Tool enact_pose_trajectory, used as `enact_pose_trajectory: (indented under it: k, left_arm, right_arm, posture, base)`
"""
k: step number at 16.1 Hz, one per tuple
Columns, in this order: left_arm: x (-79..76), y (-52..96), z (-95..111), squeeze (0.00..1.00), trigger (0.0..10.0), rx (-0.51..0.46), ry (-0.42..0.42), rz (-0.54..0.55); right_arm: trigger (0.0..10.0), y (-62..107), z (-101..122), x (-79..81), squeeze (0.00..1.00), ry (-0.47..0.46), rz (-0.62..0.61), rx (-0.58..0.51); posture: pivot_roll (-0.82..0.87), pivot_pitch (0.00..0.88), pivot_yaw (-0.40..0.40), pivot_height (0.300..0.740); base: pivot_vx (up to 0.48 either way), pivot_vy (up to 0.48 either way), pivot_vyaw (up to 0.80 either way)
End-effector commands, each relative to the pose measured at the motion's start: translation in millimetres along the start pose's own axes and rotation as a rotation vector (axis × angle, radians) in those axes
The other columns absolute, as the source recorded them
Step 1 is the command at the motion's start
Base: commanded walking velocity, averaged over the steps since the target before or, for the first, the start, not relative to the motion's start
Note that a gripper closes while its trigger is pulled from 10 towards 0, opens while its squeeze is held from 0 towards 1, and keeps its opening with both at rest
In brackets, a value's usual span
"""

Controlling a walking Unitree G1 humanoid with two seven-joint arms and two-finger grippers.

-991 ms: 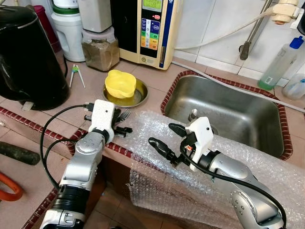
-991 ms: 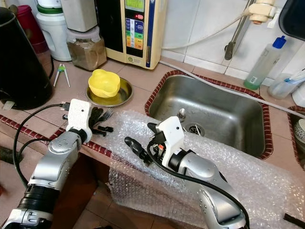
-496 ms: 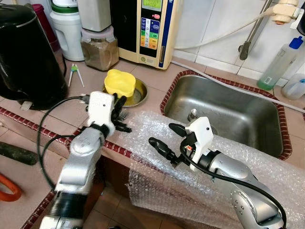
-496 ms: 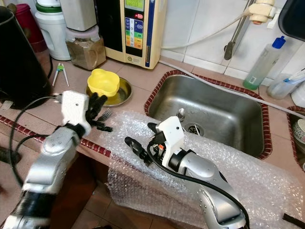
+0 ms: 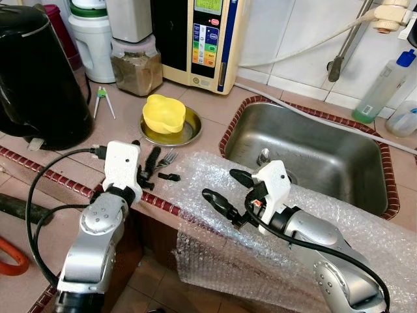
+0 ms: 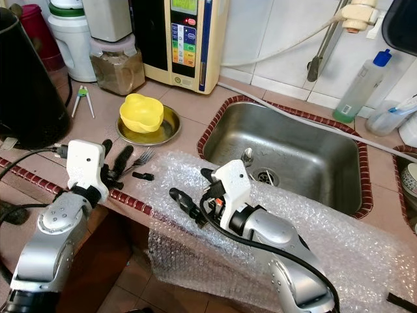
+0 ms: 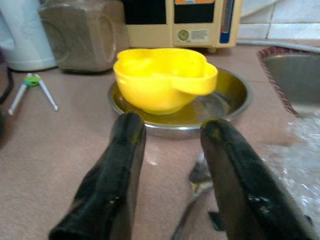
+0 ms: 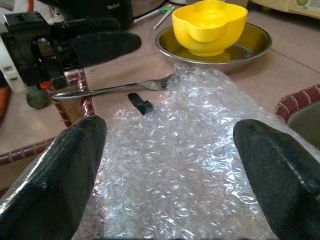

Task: Kitchen organization

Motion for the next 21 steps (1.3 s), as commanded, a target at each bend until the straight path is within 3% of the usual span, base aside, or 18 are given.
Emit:
enact_pose_trajectory:
  k: [1, 7, 10, 14, 18, 21]
  left_arm:
    - [-1.1, 2.5, -4.4, 1.0, 10.0, 0.025, 0.006, -0.004]
    - [0.2, 6.8, -16.9, 1.0, 10.0, 0.098, 0.057, 0.007]
    - [-8.8, 2.9, -24.5, 1.0, 10.0, 0.146, 0.117, -0.032]
    - [-8.9, -2.8, -30.5, 1.0, 10.0, 0.204, 0.142, -0.036]
    - [5.7, -7.2, -25.4, 1.0, 10.0, 0.203, 0.075, 0.008]
    - [15.1, -8.3, -34.8, 1.0, 10.0, 0.284, 0.034, -0.005]
  right_arm:
    - [10.0, 0.3, 2.6, 0.8, 0.0, 0.016, 0.005, -0.007]
    - [10.0, 2.5, -2.0, 6.0, 0.0, 0.019, 0.013, 0.011]
    - [10.0, 0.9, -3.1, 8.2, 0.0, 0.028, 0.023, 0.015]
    - [10.0, 0.9, -3.5, 8.1, 0.0, 0.034, 0.02, 0.016]
    - [10.0, 0.7, -5.4, 10.0, 0.0, 0.038, 0.024, 0.022]
    - [10.0, -0.2, -4.9, 11.0, 0.0, 0.04, 0.029, 0.019]
  posture:
    - [0.06, 0.105, -0.06, 0.74]
    - [0.06, 0.115, -0.058, 0.74]
    - [0.06, 0.106, -0.058, 0.74]
    - [0.05, 0.097, -0.053, 0.74]
    - [0.06, 0.1, -0.053, 0.74]
    - [0.06, 0.103, -0.055, 0.74]
  base:
    - [0.0, 0.0, 0.0]
    - [0.0, 0.0, 0.0]
    - [0.0, 0.0, 0.0]
    - [0.0, 0.0, 0.0]
    - [0.0, 0.0, 0.0]
    - [0.0, 0.0, 0.0]
Point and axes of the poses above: a point about 5 cm out from each wrist's last joint towards the gripper, its own y axis pointing back from the gripper into the wrist, its own z axis along the axis of the wrist's last joint, x = y × z, the point moved 5 cm from there along -y, pointing out of the wrist towards the gripper, and after that the axes turned 11 degrees about y, right-handed, at the moved point
